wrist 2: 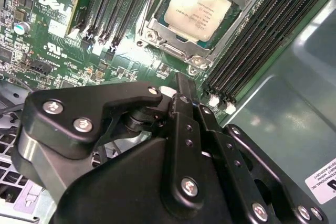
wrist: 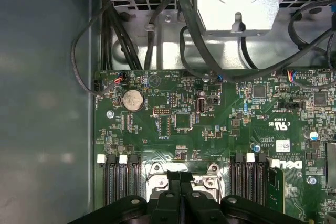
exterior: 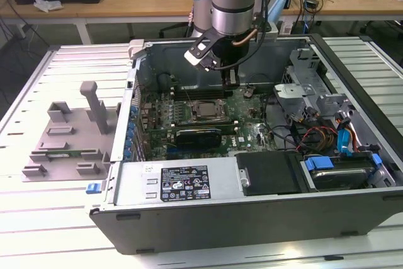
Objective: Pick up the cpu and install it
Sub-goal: 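Close the cpu cover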
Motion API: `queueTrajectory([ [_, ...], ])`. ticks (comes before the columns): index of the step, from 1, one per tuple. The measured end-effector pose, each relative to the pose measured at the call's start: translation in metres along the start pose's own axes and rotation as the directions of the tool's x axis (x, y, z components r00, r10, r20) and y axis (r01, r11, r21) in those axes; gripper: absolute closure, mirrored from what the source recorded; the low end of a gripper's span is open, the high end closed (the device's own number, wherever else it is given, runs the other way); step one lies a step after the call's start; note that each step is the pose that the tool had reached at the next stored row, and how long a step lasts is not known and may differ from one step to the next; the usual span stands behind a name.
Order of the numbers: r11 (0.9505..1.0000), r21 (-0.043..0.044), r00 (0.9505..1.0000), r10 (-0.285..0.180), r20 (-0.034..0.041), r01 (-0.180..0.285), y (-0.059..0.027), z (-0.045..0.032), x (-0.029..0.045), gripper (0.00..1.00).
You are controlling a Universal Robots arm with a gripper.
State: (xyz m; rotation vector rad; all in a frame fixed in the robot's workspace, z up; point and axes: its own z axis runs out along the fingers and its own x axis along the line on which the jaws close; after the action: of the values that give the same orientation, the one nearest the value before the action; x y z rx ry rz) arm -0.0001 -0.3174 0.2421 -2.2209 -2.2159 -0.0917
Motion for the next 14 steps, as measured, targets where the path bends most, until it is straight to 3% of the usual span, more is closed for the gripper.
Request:
queueTrajectory([
  [4, 1.0, -0.0001, 1.0, 0.0, -0.0001, 0.0, -0.001, 0.0002, 0.0, 0.89],
  [9, 1.0, -0.0005, 1.0, 0.0, 0.0007, 0.0, -0.0172, 0.0022, -0.0001, 0.89],
  [14, 1.0, -0.0004, 1.0, 0.0, 0.0029, 0.0, -0.0277, 0.0066, -0.0004, 0.89],
])
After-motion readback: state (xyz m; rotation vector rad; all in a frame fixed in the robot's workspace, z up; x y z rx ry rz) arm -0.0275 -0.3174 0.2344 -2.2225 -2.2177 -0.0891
